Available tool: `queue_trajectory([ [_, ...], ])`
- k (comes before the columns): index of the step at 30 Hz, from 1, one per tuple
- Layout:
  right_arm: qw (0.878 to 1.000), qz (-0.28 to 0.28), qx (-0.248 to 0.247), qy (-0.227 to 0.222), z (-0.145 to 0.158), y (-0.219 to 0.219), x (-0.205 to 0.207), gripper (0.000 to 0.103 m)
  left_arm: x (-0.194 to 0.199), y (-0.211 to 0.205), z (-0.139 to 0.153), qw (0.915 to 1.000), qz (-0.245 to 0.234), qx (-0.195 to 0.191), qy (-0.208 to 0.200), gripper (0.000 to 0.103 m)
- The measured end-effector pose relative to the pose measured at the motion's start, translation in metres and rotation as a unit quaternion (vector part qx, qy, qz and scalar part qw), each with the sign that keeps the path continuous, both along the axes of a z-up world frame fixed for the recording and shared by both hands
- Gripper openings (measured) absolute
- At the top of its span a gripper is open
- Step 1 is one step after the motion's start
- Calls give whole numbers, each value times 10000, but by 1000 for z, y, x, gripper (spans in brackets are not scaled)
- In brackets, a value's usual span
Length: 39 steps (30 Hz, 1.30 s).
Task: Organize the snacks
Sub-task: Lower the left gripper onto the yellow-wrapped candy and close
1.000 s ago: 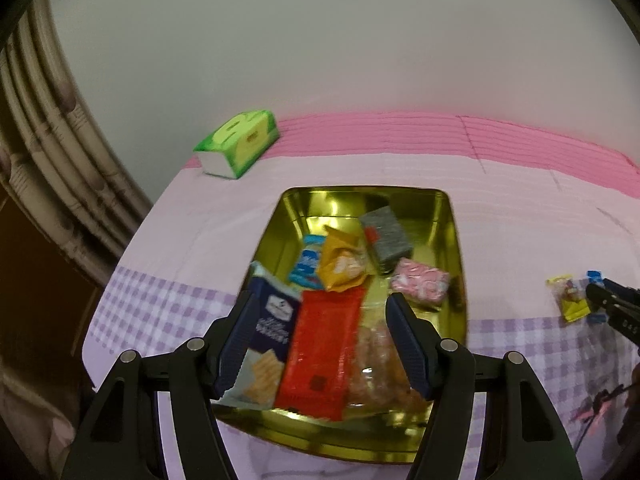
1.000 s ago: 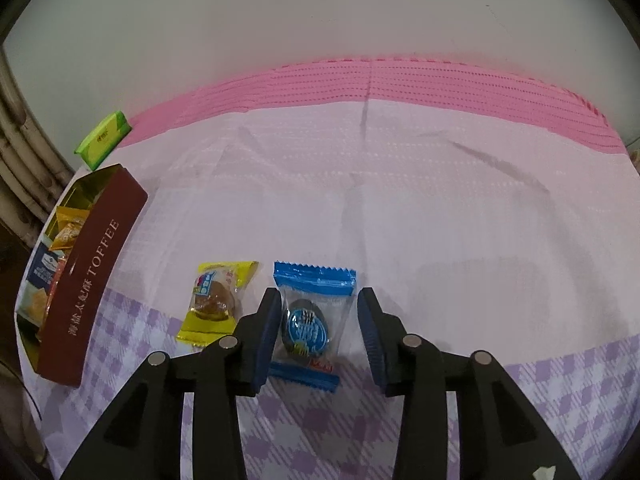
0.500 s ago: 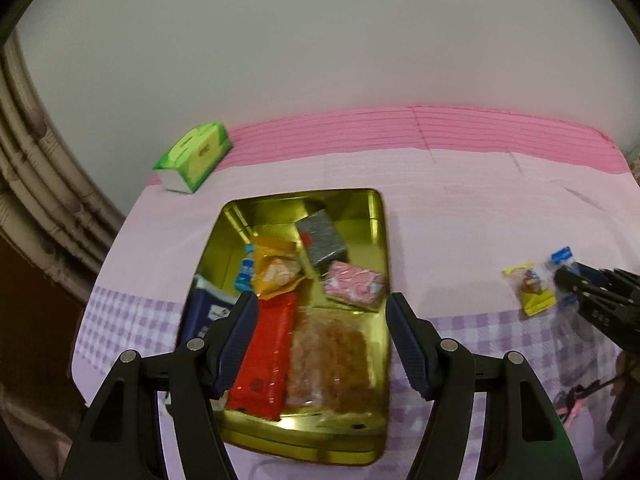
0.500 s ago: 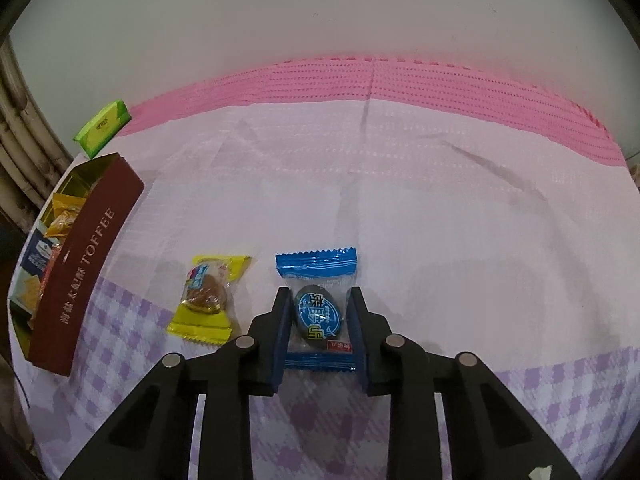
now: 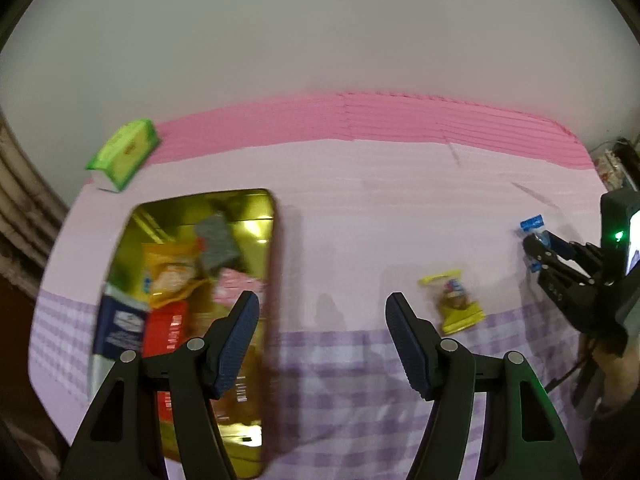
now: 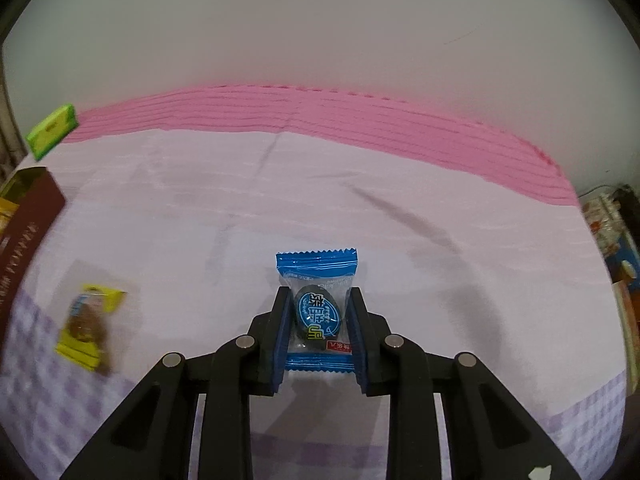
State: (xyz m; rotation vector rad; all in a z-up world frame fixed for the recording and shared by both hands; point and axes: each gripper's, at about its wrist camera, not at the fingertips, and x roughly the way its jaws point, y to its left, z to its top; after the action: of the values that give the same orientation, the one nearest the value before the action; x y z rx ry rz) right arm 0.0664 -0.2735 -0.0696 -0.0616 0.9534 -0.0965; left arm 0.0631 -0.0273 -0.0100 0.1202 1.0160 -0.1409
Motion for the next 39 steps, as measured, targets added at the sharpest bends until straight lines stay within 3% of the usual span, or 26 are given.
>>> queue_trajectory([
  [10, 9980, -611, 143, -21, 0, -49, -11, 25, 15, -56, -22, 9964, -457, -475, 525, 67],
  [24, 9967, -750, 321, -29, 1, -66, -22, 25, 49, -92, -62, 9903, -290, -599, 1220, 65],
  [27, 9966, -751, 335, -31, 2, -66, -22, 26, 52, -97, -67, 9907, -308, -487, 1233, 60],
  [36, 9966, -750, 346, -33, 2, -66, -22, 26, 57, -108, -74, 9912, -497, -355, 1174, 31],
  [39, 9966, -750, 345, -34, 2, -66, -22, 26, 54, -106, -74, 9911, -549, -363, 1155, 29],
])
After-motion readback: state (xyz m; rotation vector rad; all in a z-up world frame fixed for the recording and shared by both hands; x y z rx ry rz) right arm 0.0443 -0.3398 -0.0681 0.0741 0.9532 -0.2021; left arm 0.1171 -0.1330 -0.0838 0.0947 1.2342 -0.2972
